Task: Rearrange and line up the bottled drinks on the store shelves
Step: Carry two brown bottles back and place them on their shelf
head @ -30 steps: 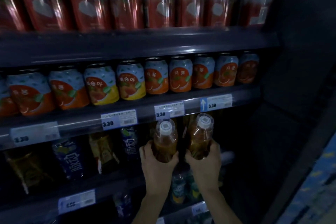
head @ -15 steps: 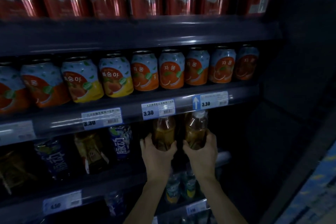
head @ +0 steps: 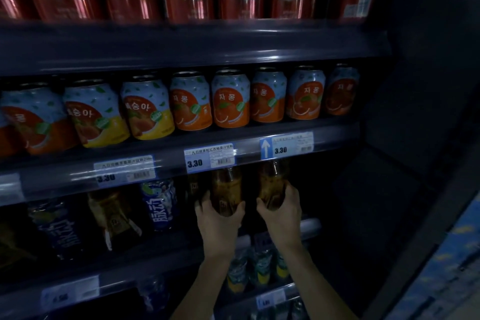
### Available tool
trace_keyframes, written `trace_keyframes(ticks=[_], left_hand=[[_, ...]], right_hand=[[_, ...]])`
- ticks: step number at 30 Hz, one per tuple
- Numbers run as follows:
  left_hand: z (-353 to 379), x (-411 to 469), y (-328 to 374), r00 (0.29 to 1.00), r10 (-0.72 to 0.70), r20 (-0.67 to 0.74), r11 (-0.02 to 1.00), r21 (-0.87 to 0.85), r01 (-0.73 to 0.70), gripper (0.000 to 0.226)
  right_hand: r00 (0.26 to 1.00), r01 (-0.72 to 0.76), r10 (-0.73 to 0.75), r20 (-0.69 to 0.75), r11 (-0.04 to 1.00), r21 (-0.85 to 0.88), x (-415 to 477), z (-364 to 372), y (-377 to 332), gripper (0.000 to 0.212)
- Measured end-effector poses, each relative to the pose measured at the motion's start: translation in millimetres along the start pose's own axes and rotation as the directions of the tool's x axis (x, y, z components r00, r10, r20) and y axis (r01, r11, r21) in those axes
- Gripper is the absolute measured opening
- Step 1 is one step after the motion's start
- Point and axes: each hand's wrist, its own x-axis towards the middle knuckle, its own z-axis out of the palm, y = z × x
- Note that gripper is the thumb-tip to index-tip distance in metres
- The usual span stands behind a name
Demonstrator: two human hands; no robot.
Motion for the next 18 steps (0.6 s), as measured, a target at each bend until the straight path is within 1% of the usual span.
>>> trace_keyframes(ticks=[2, 5, 7, 11, 18], left_hand=[[-3, 0, -4, 1.0, 0.005, 0.014, 1.0, 0.031, -0.005, 0.095], [-9, 0, -13, 0.997, 0.025, 0.067, 0.997, 0.076, -0.03, 0.089], [-12, 0, -16, 0.996, 0.037, 0.085, 0.996, 0.073, -0.043, 0.086], [-10, -1, -14, 0.997, 0.036, 0.063, 0.998, 0.056, -0.04, 0.085], [7, -7, -7, 0.998, 0.033, 0.049, 0.998, 0.044, -0.035, 0.083]], right_hand=[[1.0, -0.017, 0.017, -0.012, 1.0, 0.012, -3, -1, 0, 0.081], [0.998, -0.025, 0.025, -0.051, 1.0, 0.007, -9, -3, 0, 0.085], [0.998, -0.031, 0.03, -0.063, 0.999, -0.01, -12, -3, -1, 0.084], [0.997, -0.018, 0.014, -0.071, 0.999, -0.048, -15, -1, -3, 0.076], [0.998, -0.006, 0.003, -0.067, 0.998, -0.058, -9, -9, 3, 0.069]])
